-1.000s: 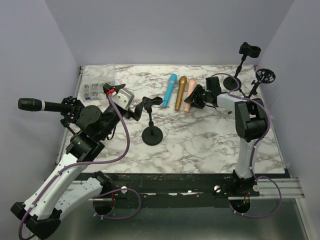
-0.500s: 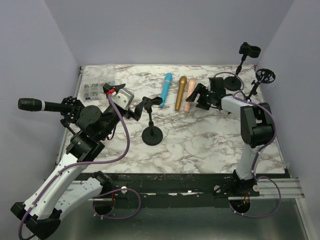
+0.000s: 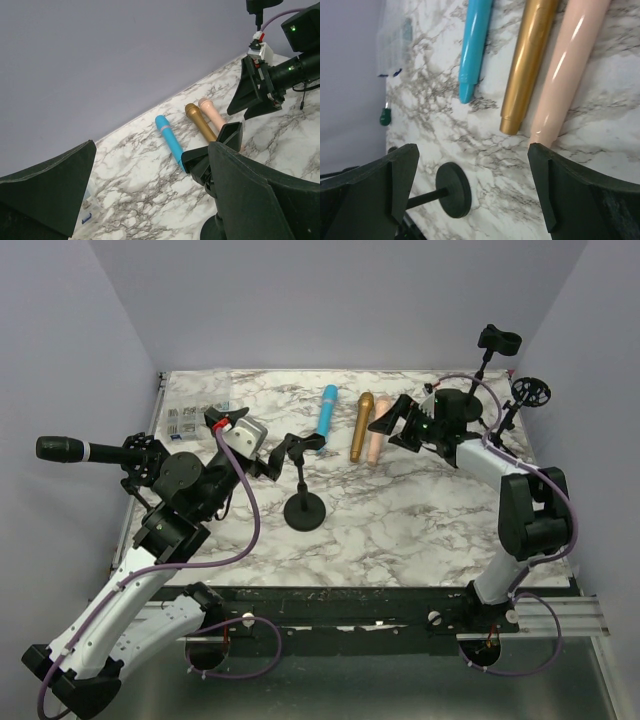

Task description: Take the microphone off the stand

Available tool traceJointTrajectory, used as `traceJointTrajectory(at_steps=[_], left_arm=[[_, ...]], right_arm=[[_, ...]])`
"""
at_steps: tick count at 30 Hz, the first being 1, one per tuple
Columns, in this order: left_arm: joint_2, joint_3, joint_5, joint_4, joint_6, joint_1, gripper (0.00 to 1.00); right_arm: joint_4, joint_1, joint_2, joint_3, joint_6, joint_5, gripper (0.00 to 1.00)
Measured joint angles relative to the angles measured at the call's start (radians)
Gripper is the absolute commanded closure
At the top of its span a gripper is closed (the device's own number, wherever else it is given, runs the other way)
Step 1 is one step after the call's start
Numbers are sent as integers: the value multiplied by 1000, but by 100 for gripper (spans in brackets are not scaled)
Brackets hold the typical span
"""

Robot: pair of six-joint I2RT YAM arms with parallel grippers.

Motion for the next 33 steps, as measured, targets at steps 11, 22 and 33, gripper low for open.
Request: traceJointTrajectory(at_steps=[11, 22, 33], left_arm=[[-16, -9, -15, 7, -1, -4, 1], [-23, -11, -22, 21, -8, -6, 1], [-16, -13, -22, 21, -16, -6, 2]], right_arm=[[327, 48, -63, -150, 251, -337, 0], [394, 271, -233, -77, 291, -381, 0], [386, 320, -216, 9, 305, -359, 4]])
